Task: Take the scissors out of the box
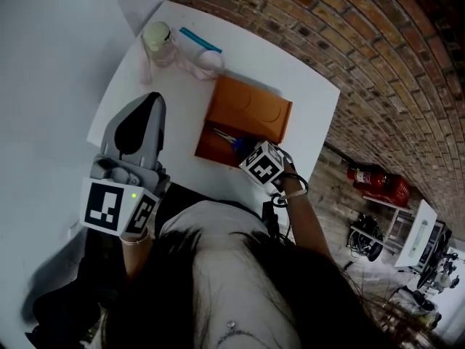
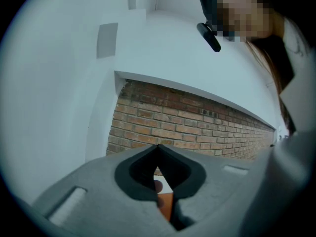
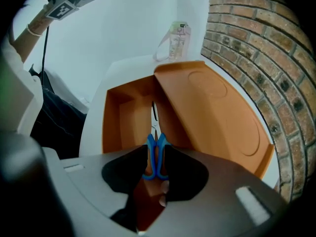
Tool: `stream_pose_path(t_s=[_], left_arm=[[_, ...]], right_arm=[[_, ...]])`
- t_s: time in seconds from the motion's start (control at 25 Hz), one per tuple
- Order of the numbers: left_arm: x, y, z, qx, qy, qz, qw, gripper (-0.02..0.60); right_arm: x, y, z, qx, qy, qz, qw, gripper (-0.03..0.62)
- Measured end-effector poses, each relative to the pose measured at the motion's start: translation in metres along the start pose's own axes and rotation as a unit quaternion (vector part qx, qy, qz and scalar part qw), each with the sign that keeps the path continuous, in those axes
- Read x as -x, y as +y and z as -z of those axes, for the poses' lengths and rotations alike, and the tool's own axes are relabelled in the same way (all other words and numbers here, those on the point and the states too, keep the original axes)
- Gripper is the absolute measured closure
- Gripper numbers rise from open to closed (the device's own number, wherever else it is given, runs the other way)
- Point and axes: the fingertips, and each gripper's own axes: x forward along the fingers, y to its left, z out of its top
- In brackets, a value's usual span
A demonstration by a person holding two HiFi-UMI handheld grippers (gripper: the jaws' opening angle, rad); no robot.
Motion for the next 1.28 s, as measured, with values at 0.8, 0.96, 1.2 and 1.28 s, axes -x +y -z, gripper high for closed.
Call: stream_pose_path(t_s=[0.8,0.96,1.2,1.28], left_arm=[[-0.008,0.005,0.008,0.008,0.009,-0.003,0.9999,0.580],[-0.008,0.006,0.008,0.009,0.010,-0.002,0.9999,0.580],[-0.007,0.004,0.007,0.009,0.007,0.000,0.9999,0.580],[-0.006,0.004,0.007,0.008,0.006,0.001,0.9999,0.580]], right_arm=[[-0.017,0.003,0.010,0.032,0.077,0.008,0.997,0.465],[-0.018,0.002,0.009,0.024,0.078,0.008,0.997,0.468],[-0.017,0.004,0.009,0.031,0.076,0.011,0.997,0.481],[-0.017,0.005,0.009,0.034,0.074,0.012,0.997,0.491]])
